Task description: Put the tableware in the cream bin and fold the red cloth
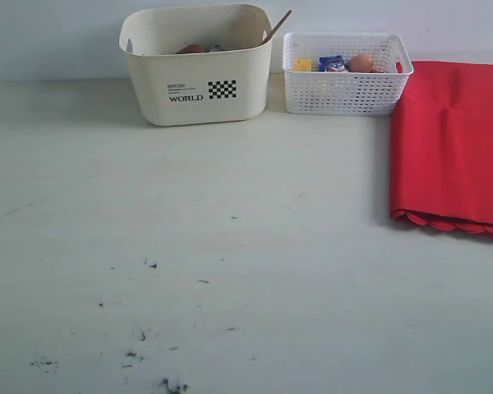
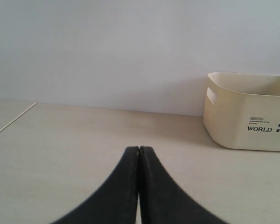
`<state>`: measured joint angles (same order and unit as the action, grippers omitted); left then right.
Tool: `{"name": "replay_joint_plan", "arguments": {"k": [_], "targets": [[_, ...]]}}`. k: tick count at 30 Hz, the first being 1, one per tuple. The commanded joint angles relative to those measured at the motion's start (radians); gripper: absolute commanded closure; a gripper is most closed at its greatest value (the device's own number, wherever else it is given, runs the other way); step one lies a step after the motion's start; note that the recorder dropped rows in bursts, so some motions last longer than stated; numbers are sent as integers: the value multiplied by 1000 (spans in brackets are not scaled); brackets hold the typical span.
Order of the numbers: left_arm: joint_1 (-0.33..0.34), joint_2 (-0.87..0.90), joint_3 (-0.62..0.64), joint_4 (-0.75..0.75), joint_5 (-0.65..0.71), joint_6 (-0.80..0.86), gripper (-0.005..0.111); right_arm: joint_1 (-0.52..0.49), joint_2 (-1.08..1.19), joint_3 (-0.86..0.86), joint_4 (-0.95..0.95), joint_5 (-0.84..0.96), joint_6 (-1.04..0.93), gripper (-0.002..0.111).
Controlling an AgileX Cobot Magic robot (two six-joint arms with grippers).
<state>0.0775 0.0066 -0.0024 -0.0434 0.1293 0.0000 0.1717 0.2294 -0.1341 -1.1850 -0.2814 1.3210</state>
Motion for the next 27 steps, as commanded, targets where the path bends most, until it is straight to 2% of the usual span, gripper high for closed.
{"name": "replay_joint_plan", "arguments": {"k": [1,2,5,6,8,16,21,27], "targets": [[1,-7,2,3,-3,0,104,2,-5,95,672,125,-701,108],[1,-7,2,3,-3,0,104,2,-5,120,828,172,-853,108],[1,-7,2,3,-3,0,104,2,-5,134,1068,217,-1109,108],[1,-7,2,3,-3,0,104,2,-5,134,1237,234,-1242,108],[1,-7,2,3,-3,0,104,2,-5,134,1371,234,-1355,108],[1,-7,2,3,-3,0,104,0,-24,134,1372,270,-1355,108],[1,-7,2,3,-3,0,104,-135,-227,134,1365,412,-1355,108],[1,-7,2,3,-1,0,104,-151,-229,134,1365,510,-1351,108]]}}
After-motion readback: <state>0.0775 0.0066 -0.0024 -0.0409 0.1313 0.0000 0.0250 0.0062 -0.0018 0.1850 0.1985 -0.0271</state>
